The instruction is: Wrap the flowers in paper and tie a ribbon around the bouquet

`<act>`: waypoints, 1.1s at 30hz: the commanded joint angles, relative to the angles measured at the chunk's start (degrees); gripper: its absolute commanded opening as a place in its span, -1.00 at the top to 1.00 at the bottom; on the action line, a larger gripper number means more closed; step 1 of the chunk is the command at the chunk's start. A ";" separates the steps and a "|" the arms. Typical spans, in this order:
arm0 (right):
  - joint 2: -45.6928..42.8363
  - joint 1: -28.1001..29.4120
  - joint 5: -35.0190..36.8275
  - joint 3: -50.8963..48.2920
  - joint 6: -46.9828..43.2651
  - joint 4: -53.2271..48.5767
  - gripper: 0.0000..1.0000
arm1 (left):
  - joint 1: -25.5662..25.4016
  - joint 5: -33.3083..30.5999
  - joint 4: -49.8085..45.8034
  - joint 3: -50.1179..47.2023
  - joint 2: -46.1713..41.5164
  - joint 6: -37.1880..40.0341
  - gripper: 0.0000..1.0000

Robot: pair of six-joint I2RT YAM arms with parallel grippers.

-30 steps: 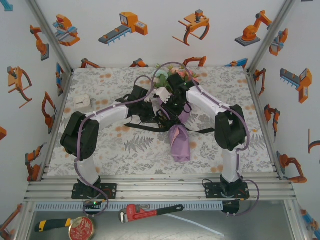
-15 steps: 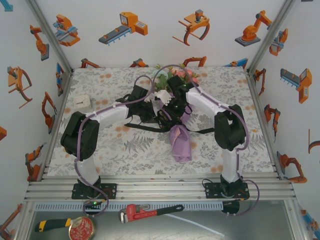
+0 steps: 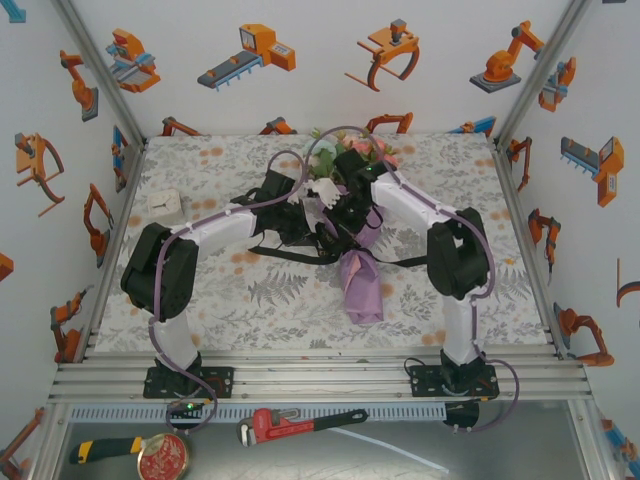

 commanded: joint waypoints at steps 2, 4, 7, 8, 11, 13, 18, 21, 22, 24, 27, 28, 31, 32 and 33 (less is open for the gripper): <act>-5.96 -1.51 -7.98 -0.07 7.24 2.35 1.00 | 0.38 0.70 0.17 -0.75 -1.30 0.44 1.00; -7.37 -2.20 -9.01 -2.07 9.37 4.51 1.00 | 0.32 0.76 0.37 -0.98 -1.51 0.44 1.00; -9.64 -3.51 -9.54 -5.21 12.63 8.03 1.00 | 0.37 0.85 0.13 -1.35 -1.86 0.77 1.00; -10.49 -4.11 -9.99 -6.35 14.06 9.74 1.00 | 0.31 0.89 -0.01 -1.48 -2.13 1.01 1.00; -12.62 -6.20 -11.62 -10.04 19.32 15.99 1.00 | 0.42 0.52 -0.48 -2.15 -2.90 1.41 1.00; -13.52 -7.19 -13.61 -12.19 22.04 19.48 1.00 | 0.56 -0.05 -1.31 -2.49 -3.33 1.99 1.00; -14.18 -7.56 -15.93 -14.34 24.34 22.62 1.00 | 1.36 -1.10 -1.71 -3.35 -5.88 2.55 1.00; -14.67 -7.89 -17.86 -16.38 27.83 27.25 1.00 | 1.76 -0.20 -0.43 -3.30 -8.00 3.44 1.00; -14.85 -8.07 -18.51 -17.35 29.71 29.40 1.00 | 1.68 1.10 0.87 -3.27 -8.77 3.75 1.00; -15.12 -8.32 -20.04 -19.22 33.59 34.19 1.00 | 1.34 3.70 3.28 -3.01 -9.53 3.88 1.00; -15.12 -8.48 -21.05 -21.55 37.83 39.66 1.00 | 0.03 7.03 4.82 -1.11 -8.99 4.22 1.00; -15.03 -8.50 -21.05 -21.79 38.49 40.24 1.00 | -0.54 8.24 5.65 -0.30 -8.46 4.08 1.00; -14.52 -8.50 -21.16 -22.04 39.26 40.59 1.00 | -2.05 9.49 8.34 2.14 -6.03 1.70 1.00; -14.37 -8.46 -21.38 -22.06 39.35 40.59 1.00 | -2.32 9.68 9.63 2.81 -4.91 0.57 1.00; -14.36 -8.46 -21.41 -22.13 39.57 40.68 1.00 | -2.54 9.79 10.23 3.48 -3.90 -0.16 1.00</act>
